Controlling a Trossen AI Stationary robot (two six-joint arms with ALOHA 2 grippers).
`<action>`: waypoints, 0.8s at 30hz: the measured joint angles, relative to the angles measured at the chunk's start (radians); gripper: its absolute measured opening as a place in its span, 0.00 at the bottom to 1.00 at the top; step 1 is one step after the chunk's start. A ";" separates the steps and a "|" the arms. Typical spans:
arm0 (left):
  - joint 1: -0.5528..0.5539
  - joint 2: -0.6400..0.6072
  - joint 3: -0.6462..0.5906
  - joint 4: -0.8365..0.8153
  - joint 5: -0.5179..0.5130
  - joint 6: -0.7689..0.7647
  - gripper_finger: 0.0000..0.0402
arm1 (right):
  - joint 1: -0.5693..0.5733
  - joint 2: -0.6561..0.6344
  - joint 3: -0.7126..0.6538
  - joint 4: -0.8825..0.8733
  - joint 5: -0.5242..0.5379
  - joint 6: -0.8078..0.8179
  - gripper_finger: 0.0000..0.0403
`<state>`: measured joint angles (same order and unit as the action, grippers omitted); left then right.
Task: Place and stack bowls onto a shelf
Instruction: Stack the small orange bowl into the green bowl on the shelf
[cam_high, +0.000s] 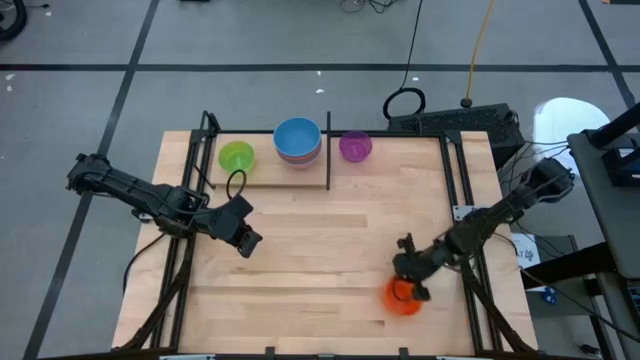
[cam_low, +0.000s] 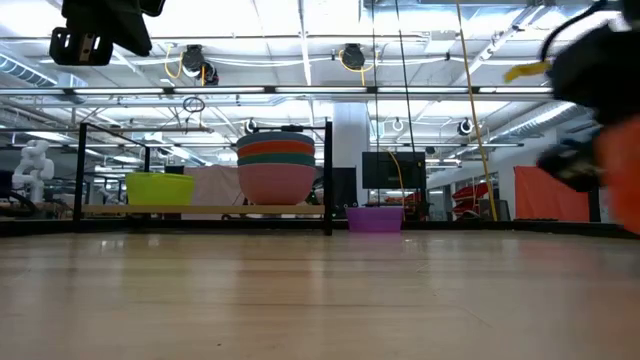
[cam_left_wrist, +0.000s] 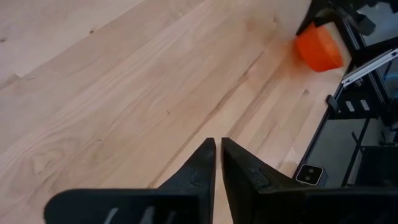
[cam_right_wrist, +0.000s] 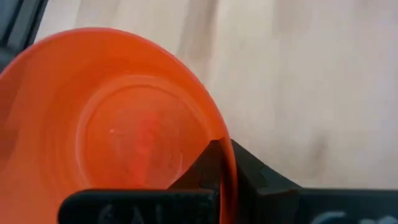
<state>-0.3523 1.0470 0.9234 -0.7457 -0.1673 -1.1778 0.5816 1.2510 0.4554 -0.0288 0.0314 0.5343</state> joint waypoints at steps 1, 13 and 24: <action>0.000 0.000 0.000 0.006 0.000 0.007 0.08 | -0.033 0.000 0.000 0.022 0.000 -0.024 0.00; 0.004 0.115 0.001 0.197 -0.018 -0.002 0.08 | -0.359 0.001 0.011 0.314 -0.060 -0.190 0.00; 0.026 0.313 0.000 0.605 0.146 0.332 0.06 | -0.419 0.001 0.056 0.324 -0.125 -0.184 0.00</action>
<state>-0.3265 1.3598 0.9236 -0.1406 -0.0215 -0.8459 0.1631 1.2518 0.5110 0.2955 -0.0940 0.3508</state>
